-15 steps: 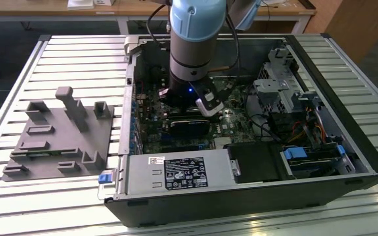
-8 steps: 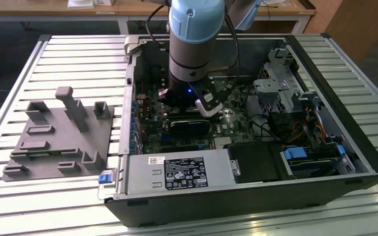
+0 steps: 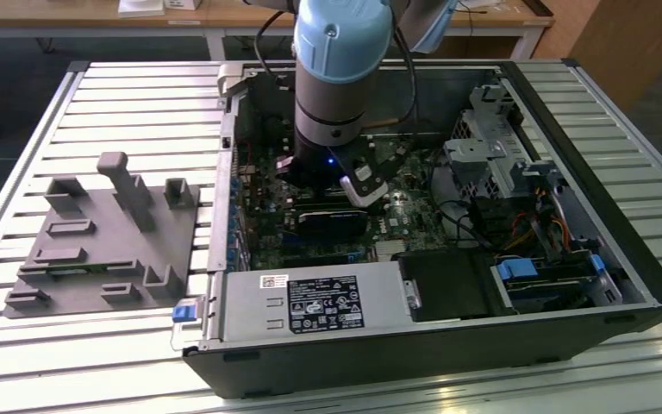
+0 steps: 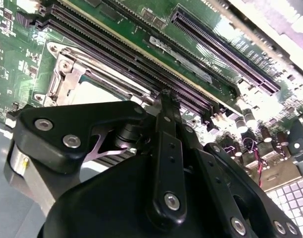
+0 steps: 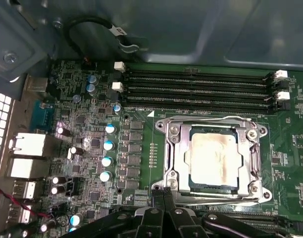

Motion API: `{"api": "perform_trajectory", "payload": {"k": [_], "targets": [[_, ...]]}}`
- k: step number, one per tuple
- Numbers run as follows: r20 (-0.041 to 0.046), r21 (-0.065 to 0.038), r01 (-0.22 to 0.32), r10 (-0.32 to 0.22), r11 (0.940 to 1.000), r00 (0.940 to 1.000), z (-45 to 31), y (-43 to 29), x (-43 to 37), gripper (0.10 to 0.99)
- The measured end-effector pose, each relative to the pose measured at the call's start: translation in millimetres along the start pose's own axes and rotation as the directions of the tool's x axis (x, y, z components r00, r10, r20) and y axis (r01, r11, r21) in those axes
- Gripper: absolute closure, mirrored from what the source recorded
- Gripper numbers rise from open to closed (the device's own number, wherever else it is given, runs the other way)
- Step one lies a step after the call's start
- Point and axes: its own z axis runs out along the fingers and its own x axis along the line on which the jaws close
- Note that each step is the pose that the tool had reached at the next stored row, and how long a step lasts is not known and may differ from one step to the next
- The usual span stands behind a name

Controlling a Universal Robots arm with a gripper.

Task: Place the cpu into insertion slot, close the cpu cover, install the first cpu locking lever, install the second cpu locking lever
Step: 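Install the second cpu locking lever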

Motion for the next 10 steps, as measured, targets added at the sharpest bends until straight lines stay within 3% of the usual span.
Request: {"api": "perform_trajectory", "payload": {"k": [6, 10], "targets": [[0.0036, -0.026, 0.001, -0.001, 0.9997, 1.0000, 3.8, -0.2, 0.2, 0.980], [0.0040, -0.033, 0.002, -0.001, 0.9994, 1.0000, 4.2, -0.5, 2.3, 0.980]]}}
